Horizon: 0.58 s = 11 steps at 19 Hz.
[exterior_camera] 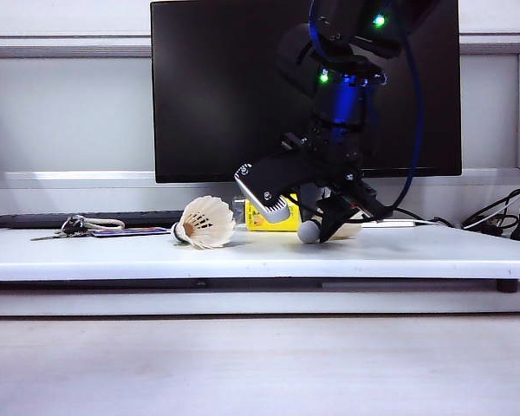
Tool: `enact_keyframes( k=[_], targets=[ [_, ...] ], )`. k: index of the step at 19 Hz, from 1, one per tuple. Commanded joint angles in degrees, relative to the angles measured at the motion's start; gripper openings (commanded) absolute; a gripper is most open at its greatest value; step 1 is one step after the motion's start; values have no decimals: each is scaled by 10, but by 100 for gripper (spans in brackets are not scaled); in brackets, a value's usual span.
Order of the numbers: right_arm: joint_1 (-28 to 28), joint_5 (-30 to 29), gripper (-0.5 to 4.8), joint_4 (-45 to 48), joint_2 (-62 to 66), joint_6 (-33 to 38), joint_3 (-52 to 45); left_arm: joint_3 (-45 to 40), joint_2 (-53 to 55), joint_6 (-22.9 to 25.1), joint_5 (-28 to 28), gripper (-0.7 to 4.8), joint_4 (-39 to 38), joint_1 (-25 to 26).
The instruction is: Stack the badminton balls on the table vertically.
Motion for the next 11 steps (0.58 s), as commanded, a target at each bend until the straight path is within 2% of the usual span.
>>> enact_keyframes(
  k=[1,11],
  targets=[
    [1,-17,198,-33,2,1,-1,-2,-2,2,3,122,-11,0],
    [1,-35,168,-64,3,10,-2,-2,-2,2,4,122,-11,0]
  ],
)
